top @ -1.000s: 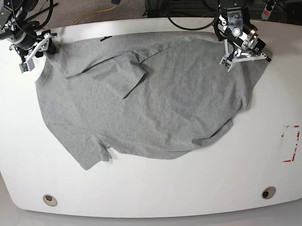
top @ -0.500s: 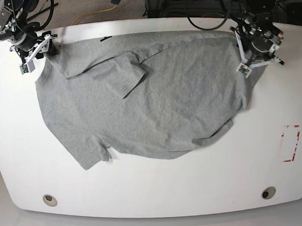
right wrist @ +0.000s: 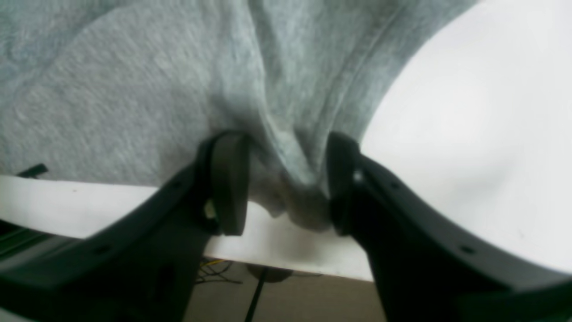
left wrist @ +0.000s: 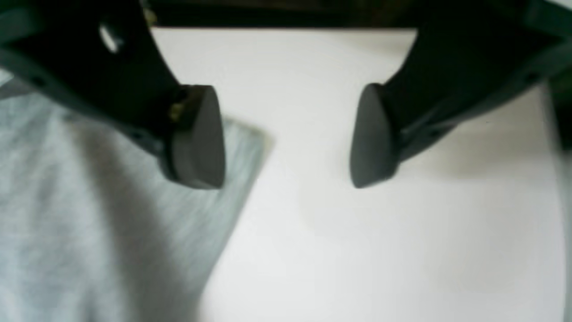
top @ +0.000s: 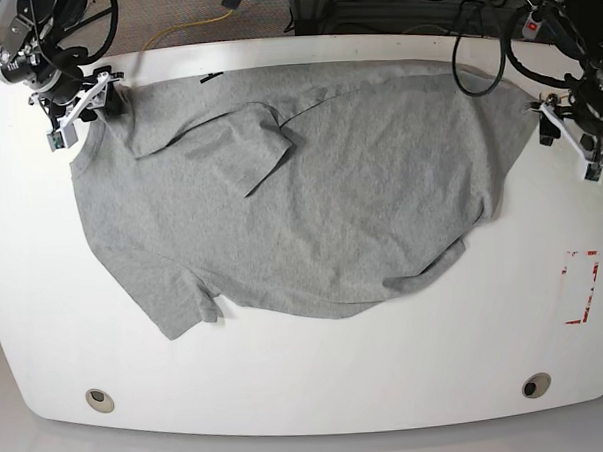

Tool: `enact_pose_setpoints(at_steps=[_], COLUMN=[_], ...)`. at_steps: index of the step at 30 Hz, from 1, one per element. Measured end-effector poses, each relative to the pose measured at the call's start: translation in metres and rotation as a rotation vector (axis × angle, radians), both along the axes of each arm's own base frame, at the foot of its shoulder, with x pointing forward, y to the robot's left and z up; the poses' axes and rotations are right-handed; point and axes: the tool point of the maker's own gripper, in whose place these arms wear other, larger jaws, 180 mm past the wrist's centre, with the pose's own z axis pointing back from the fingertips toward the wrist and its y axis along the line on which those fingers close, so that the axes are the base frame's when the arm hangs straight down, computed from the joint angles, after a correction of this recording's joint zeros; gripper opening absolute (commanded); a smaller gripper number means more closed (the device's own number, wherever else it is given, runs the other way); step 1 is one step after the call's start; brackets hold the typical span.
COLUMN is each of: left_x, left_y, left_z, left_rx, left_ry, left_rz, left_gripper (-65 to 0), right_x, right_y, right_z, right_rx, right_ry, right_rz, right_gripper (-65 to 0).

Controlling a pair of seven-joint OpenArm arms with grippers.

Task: Fold the T-shirt properly
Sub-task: 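Release and regrasp the shirt edge with the left gripper further along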

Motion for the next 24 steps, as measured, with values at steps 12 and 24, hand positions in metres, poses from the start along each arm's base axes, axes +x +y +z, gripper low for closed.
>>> enact_pose_setpoints(at_steps=[12,24], left_x=[-0.026,-0.034], left_y=[0.02,0.0], left_z=[-0.055,-0.076], left_rx=[-0.337,-0.411], left_ry=[0.06,0.103], left_rz=[0.15,0.119], left_gripper=[-21.0,-21.5], right_x=[0.0,0.0], right_y=[-0.002,-0.002], right_z=[0.0,0.001], right_rx=[-0.005,-0.005], right_ry=[0.002,0.001], right_rz=[0.001,0.0], right_gripper=[-37.4,-37.4])
